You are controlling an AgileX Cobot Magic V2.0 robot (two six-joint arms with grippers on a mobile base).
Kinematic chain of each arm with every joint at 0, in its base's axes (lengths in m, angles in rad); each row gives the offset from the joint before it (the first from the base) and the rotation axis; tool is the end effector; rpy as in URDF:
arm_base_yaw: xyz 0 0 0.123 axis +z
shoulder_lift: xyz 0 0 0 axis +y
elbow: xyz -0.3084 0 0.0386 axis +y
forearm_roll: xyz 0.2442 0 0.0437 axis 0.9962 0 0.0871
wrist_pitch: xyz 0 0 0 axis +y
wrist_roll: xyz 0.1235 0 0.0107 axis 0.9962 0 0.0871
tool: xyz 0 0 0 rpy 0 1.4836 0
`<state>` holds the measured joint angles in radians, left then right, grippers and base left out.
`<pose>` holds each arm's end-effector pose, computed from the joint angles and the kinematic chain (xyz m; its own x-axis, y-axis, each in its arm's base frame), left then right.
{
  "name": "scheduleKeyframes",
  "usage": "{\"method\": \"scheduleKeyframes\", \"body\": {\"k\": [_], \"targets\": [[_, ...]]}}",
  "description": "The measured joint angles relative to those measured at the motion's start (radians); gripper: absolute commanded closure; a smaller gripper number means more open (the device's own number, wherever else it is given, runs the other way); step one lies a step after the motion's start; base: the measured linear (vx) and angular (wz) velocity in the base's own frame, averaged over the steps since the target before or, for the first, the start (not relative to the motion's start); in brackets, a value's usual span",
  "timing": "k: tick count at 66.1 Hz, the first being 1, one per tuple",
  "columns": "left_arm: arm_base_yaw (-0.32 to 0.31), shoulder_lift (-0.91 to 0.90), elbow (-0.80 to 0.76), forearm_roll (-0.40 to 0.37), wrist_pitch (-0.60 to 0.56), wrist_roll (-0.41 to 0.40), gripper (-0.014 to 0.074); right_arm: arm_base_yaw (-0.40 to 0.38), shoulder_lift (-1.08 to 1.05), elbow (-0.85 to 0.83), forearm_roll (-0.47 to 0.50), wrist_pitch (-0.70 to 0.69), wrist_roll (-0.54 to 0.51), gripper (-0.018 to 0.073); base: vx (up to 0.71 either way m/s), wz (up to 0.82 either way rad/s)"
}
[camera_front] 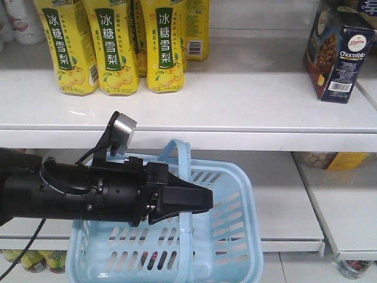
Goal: Left arm holds basket, right arm returns cookies
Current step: 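Open the right gripper to release the box and withdraw it, then lower the left gripper with the basket down and away from view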
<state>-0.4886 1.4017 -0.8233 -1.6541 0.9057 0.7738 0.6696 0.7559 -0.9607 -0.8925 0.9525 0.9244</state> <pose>0.2066 -0.2200 0.3077 -0.9467 -0.0607 -0.3162 0.2901 0.2651 -0.9195 0.1424 0.0123 0.4150 -0.3210 0.0380 -0.9463 0.0706 0.9974 0.0162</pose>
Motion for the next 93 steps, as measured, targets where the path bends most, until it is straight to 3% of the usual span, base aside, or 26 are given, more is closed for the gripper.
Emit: {"method": "scheduleKeyframes", "body": {"k": [25, 41, 51, 73, 83, 93], "targets": [[0.000, 0.000, 0.000, -0.001, 0.000, 0.000, 0.0599, 0.000, -0.445, 0.334, 0.079, 0.005, -0.011, 0.0043, 0.00, 0.00], [0.000, 0.000, 0.000, -0.001, 0.000, 0.000, 0.0599, 0.000, -0.720, 0.529, 0.164, -0.069, -0.124, 0.0043, 0.00, 0.00], [0.000, 0.000, 0.000, -0.001, 0.000, 0.001, 0.0599, 0.000, -0.771, 0.620, 0.126, -0.144, -0.174, 0.0043, 0.00, 0.00], [0.000, 0.000, 0.000, -0.001, 0.000, 0.001, 0.0599, 0.000, -0.773, 0.712, 0.025, -0.223, -0.178, 0.0051, 0.00, 0.00], [0.000, 0.000, 0.000, -0.001, 0.000, 0.001, 0.0599, 0.000, -0.773, 0.718, 0.020, -0.231, -0.178, 0.0179, 0.00, 0.00], [0.000, 0.000, 0.000, -0.001, 0.000, 0.001, 0.0599, 0.000, -0.773, 0.718, 0.020, -0.238, -0.178, 0.0442, 0.00, 0.00]]}}
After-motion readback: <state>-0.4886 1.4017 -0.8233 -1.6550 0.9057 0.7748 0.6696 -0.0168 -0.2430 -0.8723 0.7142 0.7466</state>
